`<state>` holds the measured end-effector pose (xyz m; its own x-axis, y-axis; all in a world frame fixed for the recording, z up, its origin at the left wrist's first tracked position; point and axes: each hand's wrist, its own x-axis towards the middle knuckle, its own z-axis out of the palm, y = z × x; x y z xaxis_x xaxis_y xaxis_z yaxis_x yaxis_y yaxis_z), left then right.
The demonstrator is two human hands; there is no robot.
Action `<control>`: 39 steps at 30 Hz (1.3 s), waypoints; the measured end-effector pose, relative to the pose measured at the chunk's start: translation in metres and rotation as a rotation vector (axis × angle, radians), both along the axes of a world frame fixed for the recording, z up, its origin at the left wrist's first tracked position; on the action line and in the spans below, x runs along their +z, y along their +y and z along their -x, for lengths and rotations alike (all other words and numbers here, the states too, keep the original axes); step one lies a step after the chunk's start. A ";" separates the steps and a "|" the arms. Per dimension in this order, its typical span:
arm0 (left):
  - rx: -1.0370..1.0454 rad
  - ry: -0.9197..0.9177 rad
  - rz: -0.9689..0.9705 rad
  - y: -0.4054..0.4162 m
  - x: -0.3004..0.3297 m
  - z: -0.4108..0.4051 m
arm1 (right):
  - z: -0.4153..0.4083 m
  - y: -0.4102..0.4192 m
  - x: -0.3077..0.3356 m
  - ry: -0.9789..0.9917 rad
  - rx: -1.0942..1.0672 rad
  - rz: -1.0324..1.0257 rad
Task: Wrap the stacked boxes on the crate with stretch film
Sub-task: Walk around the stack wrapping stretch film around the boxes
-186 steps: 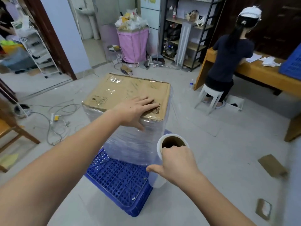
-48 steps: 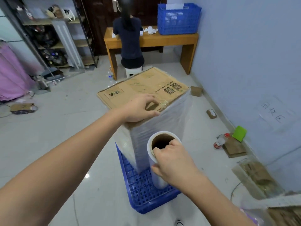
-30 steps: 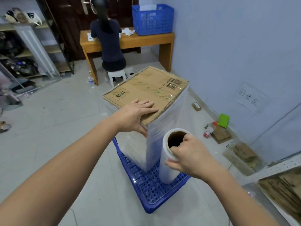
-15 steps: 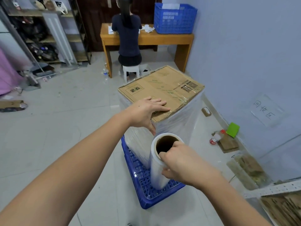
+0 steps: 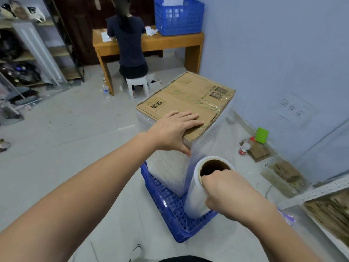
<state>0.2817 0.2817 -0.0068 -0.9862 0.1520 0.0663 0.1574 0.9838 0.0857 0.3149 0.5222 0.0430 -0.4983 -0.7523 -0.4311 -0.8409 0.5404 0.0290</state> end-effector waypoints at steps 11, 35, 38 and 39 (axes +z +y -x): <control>-0.254 -0.003 0.175 -0.062 -0.004 0.001 | -0.052 -0.062 -0.021 0.343 -0.551 0.197; -0.235 0.067 0.204 -0.032 -0.009 0.003 | -0.106 -0.072 -0.023 0.351 -0.176 0.214; -0.228 0.064 0.200 -0.032 -0.010 0.001 | -0.109 -0.071 -0.023 0.332 -0.101 0.224; -0.224 0.062 0.198 -0.032 -0.010 0.001 | -0.109 -0.069 -0.023 0.319 -0.097 0.226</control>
<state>0.2804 0.2496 -0.0165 -0.9217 0.3810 0.0724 0.3711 0.9207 -0.1206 0.4235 0.4529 0.0197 -0.6534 -0.7536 -0.0719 -0.7539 0.6392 0.1517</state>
